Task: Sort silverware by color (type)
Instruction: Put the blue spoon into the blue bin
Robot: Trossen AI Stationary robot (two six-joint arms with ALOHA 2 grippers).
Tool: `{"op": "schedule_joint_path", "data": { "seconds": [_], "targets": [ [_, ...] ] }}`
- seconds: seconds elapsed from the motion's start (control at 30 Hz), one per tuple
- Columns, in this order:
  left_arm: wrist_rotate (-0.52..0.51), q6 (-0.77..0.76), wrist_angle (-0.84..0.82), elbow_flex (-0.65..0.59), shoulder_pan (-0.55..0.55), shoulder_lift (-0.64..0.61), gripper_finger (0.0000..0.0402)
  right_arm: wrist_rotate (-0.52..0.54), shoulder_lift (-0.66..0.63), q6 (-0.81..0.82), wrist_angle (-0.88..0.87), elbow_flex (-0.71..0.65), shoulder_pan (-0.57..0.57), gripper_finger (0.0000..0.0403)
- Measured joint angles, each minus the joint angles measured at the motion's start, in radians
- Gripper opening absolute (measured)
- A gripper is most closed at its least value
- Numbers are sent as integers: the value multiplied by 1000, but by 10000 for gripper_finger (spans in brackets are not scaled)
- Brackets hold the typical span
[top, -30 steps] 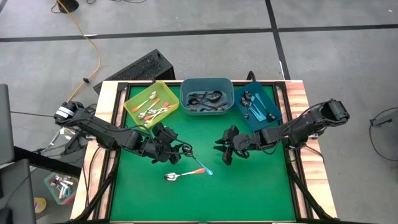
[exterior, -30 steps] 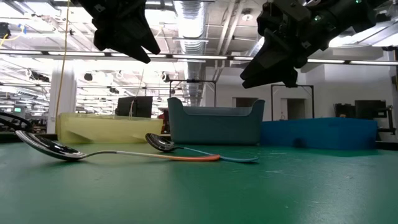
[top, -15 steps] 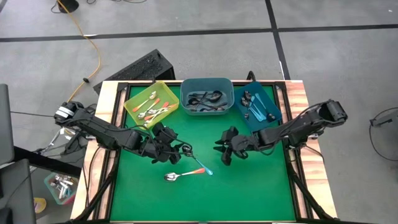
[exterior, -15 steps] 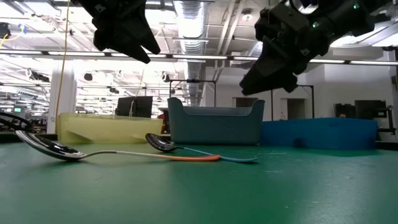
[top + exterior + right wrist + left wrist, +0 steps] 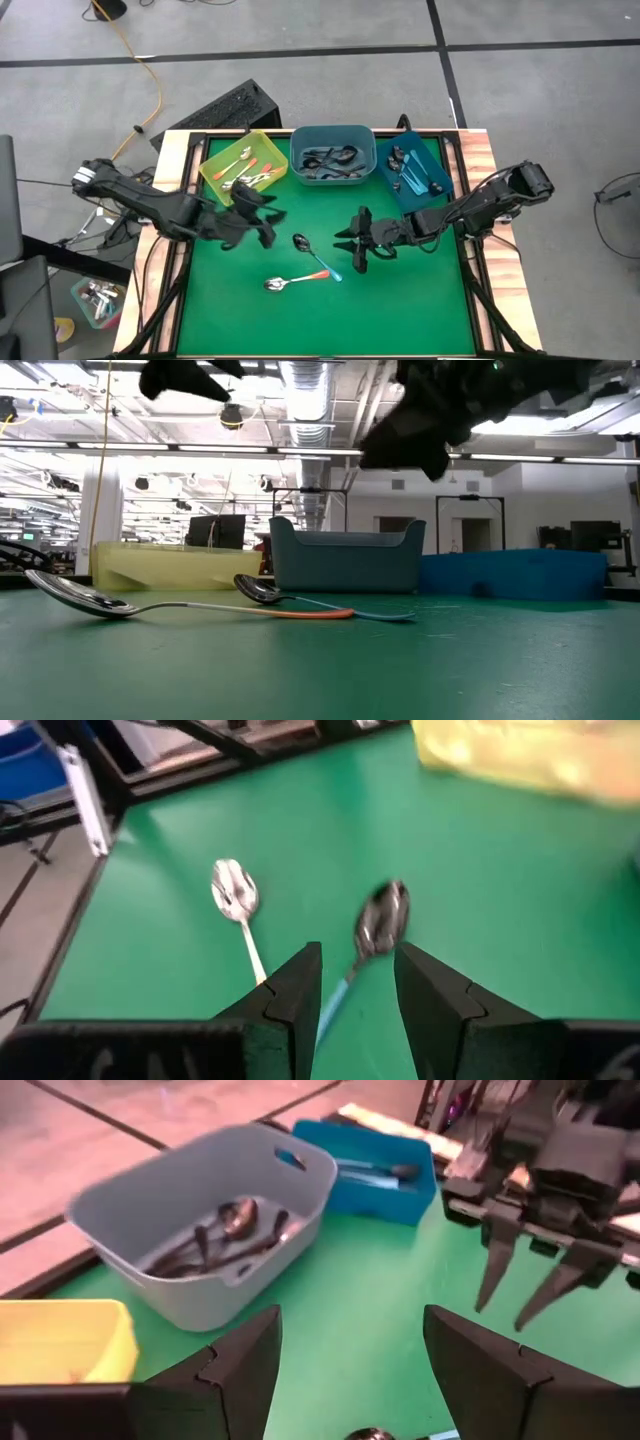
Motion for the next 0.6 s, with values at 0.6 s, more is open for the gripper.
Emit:
{"op": "schedule_joint_path", "data": {
  "seconds": [0.6],
  "targets": [
    [-86, -10, -312, 0, -68, -302, 229, -3, 7, -254, 1, 120, 26, 140]
  ]
}}
